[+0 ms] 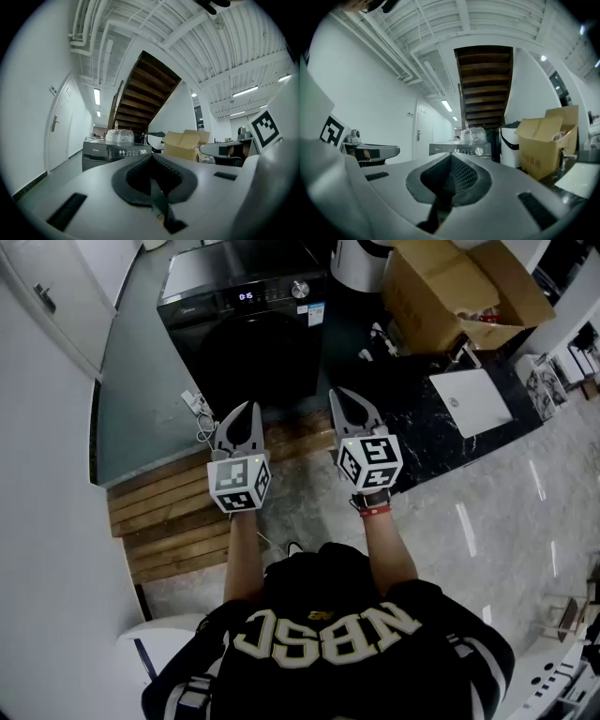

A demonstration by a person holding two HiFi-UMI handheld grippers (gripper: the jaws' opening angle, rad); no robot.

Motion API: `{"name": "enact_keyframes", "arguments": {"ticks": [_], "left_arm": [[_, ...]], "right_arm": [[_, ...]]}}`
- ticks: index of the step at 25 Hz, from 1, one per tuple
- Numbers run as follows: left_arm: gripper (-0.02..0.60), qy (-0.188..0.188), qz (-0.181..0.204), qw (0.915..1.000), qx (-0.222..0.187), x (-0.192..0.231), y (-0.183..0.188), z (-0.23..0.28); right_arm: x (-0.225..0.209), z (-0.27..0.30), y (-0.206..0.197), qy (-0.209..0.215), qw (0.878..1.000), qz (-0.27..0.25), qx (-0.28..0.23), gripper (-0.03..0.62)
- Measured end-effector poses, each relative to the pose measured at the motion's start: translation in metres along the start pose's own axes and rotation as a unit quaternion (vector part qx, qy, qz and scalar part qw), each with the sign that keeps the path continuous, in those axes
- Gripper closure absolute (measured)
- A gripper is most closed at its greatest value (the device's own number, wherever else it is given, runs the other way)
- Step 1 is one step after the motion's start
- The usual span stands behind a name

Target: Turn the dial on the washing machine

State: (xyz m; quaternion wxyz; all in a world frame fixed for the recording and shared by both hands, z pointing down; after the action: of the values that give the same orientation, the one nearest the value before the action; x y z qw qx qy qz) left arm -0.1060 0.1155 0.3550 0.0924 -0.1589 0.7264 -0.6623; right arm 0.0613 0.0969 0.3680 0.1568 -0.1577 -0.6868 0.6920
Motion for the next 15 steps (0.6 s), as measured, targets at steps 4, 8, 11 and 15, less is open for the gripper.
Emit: {"name": "enact_keyframes", "arguments": {"ticks": [4,8,11,15], "left_arm": [[0.568,-0.002,-0.012,0.9999,0.006,0.009,-0.007,0.003],[0.568,-0.009,-0.023,0.9995,0.02,0.006,-0.023,0.018],[0.568,-0.005,-0.02,0.9995,0.022,0.007,-0.027,0.037],[0.568,0.01,-0.013,0.9997,0.017,0.018,-0.029,0.078]], "right_arm": [[0.012,0.006,-0.013,0.008,1.0,-0.001,0.012,0.585],[0.004,0.02,-0.024,0.011,1.0,0.009,0.025,0.585],[-0.009,0.04,-0.029,0.018,0.999,0.017,0.023,0.585],[-0.032,0.08,-0.026,0.032,0.999,0.018,0.003,0.586]]}}
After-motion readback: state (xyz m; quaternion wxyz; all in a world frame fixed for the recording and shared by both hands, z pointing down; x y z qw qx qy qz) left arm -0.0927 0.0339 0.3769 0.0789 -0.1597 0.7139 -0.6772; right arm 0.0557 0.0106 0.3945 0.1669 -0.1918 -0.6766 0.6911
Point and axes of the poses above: the fingertips, and each gripper's own axes: z forward along the fingers, x to its left, y out of its top, the point moved 1 cm from there along -z, backward along the fingers, and after that the axes turned 1 degree about -y, right-handed, at the moved point
